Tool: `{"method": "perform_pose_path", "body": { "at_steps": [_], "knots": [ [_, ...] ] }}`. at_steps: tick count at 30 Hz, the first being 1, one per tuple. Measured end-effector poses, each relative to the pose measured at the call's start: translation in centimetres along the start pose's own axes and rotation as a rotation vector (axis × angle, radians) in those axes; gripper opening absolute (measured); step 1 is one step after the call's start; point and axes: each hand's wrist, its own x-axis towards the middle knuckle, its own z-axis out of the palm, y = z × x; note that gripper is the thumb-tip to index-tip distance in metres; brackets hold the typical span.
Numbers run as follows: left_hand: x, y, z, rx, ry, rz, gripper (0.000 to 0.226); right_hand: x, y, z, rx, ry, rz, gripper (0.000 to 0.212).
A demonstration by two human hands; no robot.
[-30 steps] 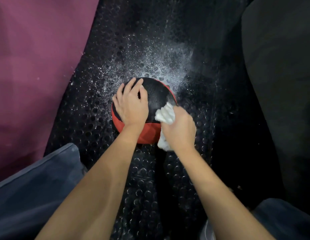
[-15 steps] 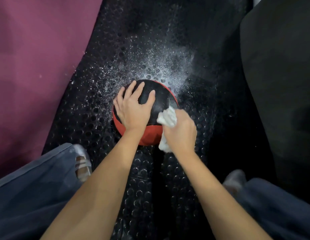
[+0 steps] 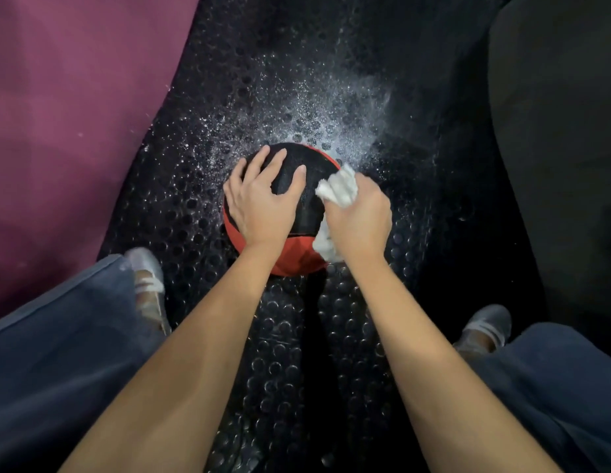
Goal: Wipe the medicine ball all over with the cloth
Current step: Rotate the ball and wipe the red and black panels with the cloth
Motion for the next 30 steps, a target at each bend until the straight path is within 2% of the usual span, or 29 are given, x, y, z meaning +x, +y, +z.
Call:
{"method": "perform_pose_path", "body": {
  "at_steps": [5, 8, 14, 19, 21, 25, 28, 30],
  "knots": [
    [0.5, 0.3, -0.2, -0.02, 0.008, -0.036, 0.042, -3.3, 0.6, -0.2, -0.013, -0.086, -0.023, 0.012],
    [0.4, 0.3, -0.2, -0.019, -0.006, -0.004, 0.043, -3.2, 0.7, -0.6, -0.013, -0.044, -0.098, 0.016],
    [0.3, 0.5, 0.3, -0.003, 0.001, -0.007, 0.037, 1.5, -0.2, -0.3, -0.056, -0.049, 0.029, 0.018],
    [0.4, 0.3, 0.1, -0.043, 0.025, -0.031, 0.034, -0.7, -0.1, -0.9, -0.139, -0.115, -0.132, 0.023],
    [0.3, 0.2, 0.2, -0.043, 0.015, -0.025, 0.034, 1.6, -0.9, -0.7, -0.176, -0.1, -0.072, 0.021],
    [0.2, 0.4, 0.5, -0.029, 0.027, -0.025, 0.034, 3.9, -2.0, -1.0, -0.183, -0.144, 0.02, 0.033],
    [0.5, 0.4, 0.6, -0.032, 0.03, -0.052, 0.034, 1.5, -1.1, -1.0, -0.189, -0.174, -0.071, 0.022],
    [0.2, 0.4, 0.6, -0.04, 0.024, -0.03, 0.033, 1.0, -0.9, -1.1, -0.215, -0.173, -0.136, 0.023]
  ]
}}
